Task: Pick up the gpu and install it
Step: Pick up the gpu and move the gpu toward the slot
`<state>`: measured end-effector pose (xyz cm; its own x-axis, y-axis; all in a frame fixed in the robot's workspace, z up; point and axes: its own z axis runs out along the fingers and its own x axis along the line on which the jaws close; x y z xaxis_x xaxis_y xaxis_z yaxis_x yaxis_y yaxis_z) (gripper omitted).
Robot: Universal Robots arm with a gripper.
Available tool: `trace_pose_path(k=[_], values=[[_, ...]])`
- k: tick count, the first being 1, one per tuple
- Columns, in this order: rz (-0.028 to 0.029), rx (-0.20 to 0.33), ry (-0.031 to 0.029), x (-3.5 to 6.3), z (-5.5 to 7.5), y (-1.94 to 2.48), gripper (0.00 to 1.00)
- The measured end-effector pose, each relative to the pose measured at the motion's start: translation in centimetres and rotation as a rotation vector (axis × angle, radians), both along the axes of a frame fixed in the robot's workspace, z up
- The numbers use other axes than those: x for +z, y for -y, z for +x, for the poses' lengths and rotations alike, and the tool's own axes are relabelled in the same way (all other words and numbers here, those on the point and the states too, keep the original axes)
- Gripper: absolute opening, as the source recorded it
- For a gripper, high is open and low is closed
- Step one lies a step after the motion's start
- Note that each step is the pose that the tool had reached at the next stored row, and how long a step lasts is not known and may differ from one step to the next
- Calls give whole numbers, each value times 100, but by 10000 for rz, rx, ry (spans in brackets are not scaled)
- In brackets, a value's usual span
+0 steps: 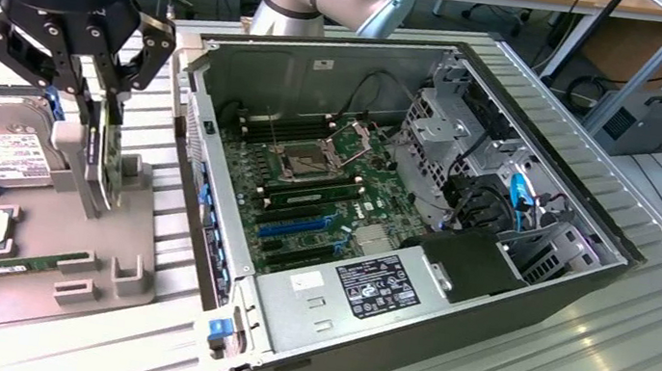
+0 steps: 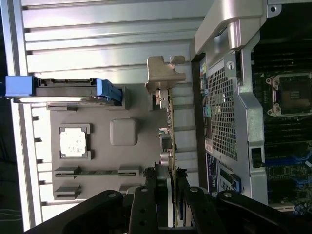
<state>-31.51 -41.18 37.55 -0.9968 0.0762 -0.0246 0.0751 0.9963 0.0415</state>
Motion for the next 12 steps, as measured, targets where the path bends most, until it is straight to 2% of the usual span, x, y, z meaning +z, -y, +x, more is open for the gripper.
trace_pose_path(k=[12], values=[[0,0,0,31,0,0,27]])
